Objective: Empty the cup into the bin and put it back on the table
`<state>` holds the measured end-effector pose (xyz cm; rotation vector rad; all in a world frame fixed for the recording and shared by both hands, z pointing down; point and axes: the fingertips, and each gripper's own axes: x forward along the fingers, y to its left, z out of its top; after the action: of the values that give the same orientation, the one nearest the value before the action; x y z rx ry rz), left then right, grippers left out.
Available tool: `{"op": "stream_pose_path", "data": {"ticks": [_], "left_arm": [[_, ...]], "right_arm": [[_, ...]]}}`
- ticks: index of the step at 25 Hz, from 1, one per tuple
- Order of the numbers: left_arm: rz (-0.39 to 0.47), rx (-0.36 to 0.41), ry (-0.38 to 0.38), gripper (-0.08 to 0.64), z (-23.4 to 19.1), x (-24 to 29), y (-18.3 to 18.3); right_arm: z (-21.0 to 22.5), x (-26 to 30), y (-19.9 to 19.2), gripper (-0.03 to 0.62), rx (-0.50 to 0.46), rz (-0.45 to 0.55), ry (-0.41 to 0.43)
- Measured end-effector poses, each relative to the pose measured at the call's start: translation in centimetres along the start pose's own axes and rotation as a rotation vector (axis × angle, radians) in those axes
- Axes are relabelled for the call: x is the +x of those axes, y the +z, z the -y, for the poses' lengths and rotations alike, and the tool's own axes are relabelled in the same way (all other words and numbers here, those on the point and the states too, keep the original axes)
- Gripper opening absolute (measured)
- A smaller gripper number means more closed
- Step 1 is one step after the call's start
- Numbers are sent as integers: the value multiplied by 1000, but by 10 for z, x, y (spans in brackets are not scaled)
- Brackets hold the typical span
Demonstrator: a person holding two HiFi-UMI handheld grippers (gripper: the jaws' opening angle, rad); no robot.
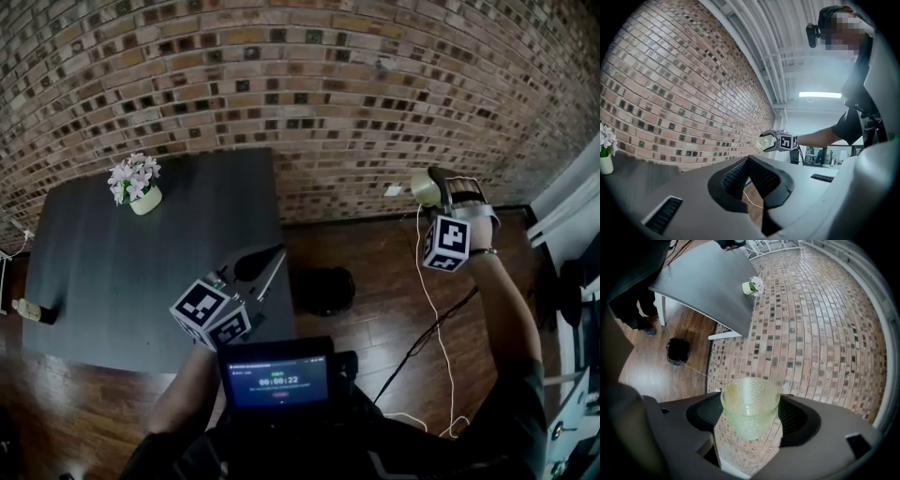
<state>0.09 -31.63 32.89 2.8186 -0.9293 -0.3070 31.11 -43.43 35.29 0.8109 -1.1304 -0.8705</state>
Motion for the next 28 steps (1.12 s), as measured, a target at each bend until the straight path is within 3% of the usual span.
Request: {"op": "stream_pose_path", "data": {"ticks": [8,18,28], "left_arm": [[4,-3,13,-9,-6,-2,1],[-53,-3,9,-9,-8,-9,-8],[-5,2,13,-9,-8,-9,-2]], "right_arm": [[10,-1,7,374,-36,9,-14],[18,-12,31,374,-66,54,-30],[18,-14,30,374,-105,43,-32]]}}
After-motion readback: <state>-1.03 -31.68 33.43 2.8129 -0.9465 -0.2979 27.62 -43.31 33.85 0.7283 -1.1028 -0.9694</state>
